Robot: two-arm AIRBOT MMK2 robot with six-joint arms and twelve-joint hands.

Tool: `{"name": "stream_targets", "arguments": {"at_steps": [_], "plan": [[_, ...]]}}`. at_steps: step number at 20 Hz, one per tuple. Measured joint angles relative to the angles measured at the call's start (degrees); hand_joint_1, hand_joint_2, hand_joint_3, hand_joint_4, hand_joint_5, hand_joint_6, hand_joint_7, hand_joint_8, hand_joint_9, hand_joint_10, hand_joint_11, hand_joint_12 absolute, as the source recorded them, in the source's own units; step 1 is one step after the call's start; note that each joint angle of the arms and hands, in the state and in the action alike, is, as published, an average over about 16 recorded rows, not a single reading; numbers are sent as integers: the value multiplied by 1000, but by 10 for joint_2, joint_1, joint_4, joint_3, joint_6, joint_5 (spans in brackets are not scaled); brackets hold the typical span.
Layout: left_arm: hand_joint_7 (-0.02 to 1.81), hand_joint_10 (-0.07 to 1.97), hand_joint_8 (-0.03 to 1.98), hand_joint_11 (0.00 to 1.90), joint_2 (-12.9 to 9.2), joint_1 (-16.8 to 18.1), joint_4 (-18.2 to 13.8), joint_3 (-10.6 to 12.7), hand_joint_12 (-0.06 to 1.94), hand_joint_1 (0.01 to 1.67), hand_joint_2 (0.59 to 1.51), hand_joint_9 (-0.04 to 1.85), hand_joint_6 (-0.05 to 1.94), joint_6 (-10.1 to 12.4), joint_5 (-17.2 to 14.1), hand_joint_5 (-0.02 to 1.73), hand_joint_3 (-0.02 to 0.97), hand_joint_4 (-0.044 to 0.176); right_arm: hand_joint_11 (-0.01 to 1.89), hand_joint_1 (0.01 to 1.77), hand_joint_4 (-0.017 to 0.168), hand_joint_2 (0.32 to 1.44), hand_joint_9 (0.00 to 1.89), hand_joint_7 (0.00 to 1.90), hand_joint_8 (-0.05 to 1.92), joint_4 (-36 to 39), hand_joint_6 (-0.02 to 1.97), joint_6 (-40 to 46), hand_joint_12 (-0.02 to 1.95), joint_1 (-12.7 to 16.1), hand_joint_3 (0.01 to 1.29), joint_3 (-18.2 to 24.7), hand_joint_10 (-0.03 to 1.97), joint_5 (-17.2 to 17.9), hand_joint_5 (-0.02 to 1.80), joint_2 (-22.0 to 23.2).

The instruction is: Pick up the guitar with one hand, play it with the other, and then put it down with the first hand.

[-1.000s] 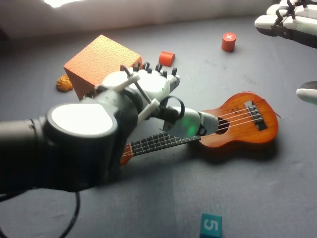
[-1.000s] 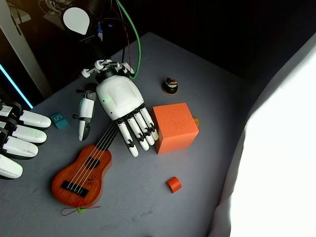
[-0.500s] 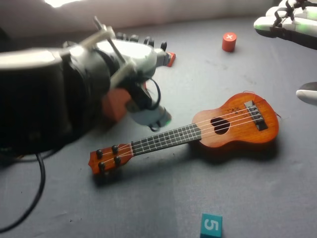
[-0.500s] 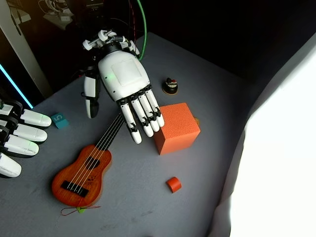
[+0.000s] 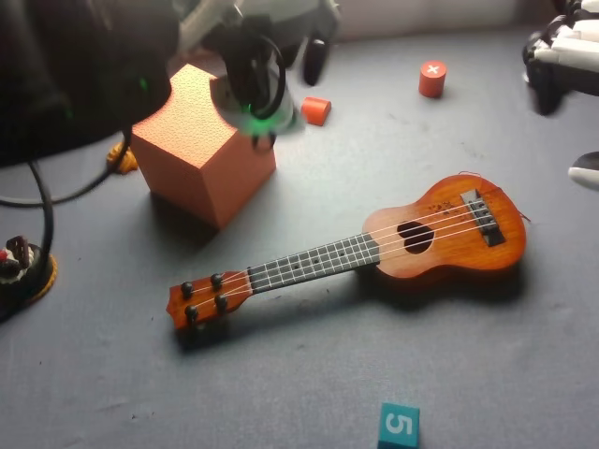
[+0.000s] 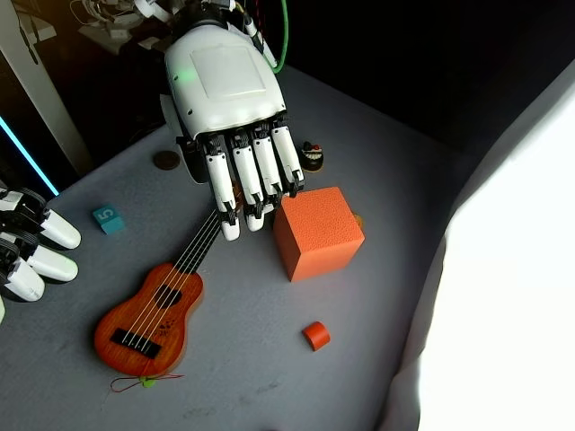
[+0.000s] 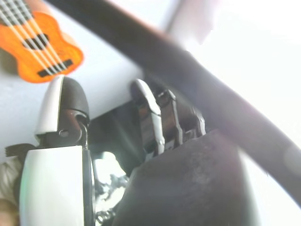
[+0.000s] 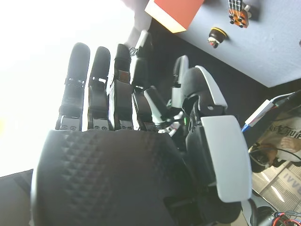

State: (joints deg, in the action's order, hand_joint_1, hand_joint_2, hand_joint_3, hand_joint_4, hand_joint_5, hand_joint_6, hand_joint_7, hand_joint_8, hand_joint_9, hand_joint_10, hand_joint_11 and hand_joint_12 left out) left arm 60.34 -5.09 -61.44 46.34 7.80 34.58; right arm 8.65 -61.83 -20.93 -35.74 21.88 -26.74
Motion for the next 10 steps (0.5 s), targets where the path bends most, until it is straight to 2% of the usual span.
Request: {"name": "stream_targets", "arguments": {"at_steps": [4, 6, 8, 10], "plan": [[523, 1655, 1457, 353, -9, 23, 22, -2, 1795, 1153, 1166, 481, 1387, -38, -13, 545, 5, 26, 156, 635, 25, 1379, 223, 377, 1289, 0, 1491, -5, 1823, 0, 17, 1, 1650, 0, 312, 0], [561, 1795, 1641, 412, -13, 31, 28, -3, 1844, 1171, 1169, 525, 1606, -51, -16, 566, 15, 24, 198, 676, 27, 1390, 269, 393, 1516, 0, 1642, -9, 1876, -1, 17, 3, 1772, 0, 361, 0], [604, 1879, 1729, 455, -16, 36, 33, -5, 1884, 1194, 1171, 570, 1760, -59, -15, 584, 32, 24, 237, 711, 29, 1400, 312, 402, 1715, 0, 1760, -15, 1911, -1, 17, 4, 1868, 0, 408, 0], [642, 1914, 1730, 481, -17, 38, 35, -8, 1907, 1218, 1166, 601, 1810, -61, -14, 590, 40, 28, 270, 733, 32, 1410, 340, 418, 1806, 0, 1809, -18, 1919, -1, 16, 5, 1917, -1, 444, 0]]}}
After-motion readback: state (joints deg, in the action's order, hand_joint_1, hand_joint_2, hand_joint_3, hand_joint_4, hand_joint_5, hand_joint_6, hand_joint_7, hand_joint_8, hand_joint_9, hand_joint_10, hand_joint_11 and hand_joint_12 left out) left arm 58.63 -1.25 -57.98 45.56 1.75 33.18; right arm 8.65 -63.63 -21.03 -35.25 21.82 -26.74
